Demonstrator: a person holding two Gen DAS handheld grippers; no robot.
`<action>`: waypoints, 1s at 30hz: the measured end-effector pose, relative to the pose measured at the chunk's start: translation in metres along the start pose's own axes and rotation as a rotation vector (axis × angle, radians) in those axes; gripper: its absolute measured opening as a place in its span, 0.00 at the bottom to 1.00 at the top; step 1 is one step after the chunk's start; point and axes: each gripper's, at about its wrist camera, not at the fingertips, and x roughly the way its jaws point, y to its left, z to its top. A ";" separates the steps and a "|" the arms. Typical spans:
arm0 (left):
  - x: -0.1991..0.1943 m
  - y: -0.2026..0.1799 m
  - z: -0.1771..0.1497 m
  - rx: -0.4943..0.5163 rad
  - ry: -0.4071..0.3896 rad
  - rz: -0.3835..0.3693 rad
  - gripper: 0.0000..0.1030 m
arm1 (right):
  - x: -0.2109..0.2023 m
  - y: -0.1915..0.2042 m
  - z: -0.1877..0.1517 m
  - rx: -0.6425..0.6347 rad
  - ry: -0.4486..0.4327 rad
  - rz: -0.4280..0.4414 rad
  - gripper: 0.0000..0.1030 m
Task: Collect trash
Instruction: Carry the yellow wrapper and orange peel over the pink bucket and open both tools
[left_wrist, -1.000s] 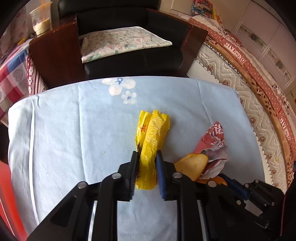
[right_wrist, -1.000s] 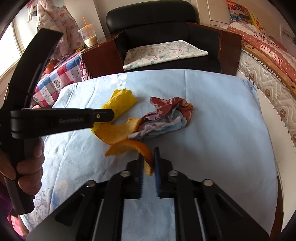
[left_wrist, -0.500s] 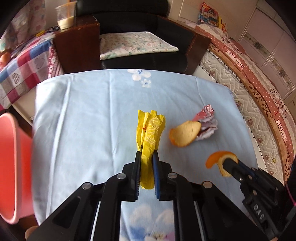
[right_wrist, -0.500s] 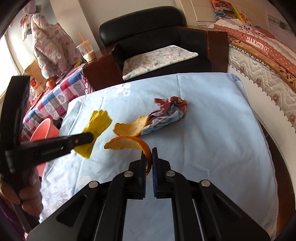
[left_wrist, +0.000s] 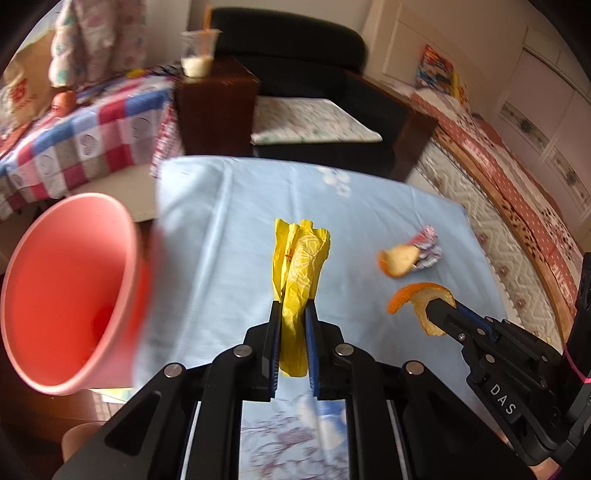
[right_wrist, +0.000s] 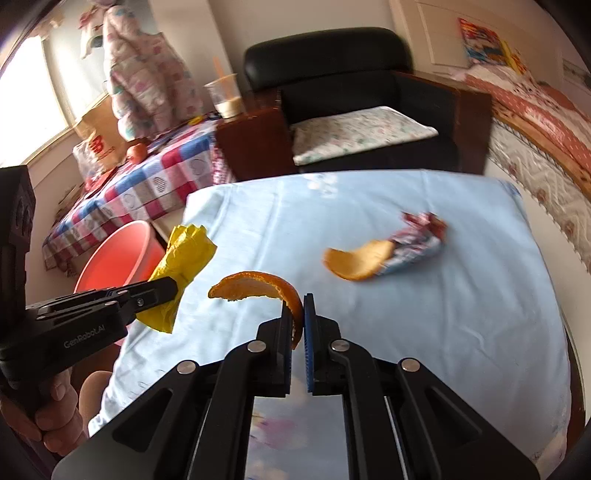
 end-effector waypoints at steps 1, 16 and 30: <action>-0.005 0.004 0.000 -0.006 -0.012 0.009 0.11 | 0.001 0.008 0.002 -0.015 -0.003 0.007 0.06; -0.065 0.117 -0.012 -0.185 -0.132 0.209 0.11 | 0.025 0.131 0.030 -0.217 0.001 0.127 0.06; -0.071 0.192 -0.034 -0.295 -0.121 0.294 0.11 | 0.063 0.216 0.025 -0.350 0.068 0.164 0.06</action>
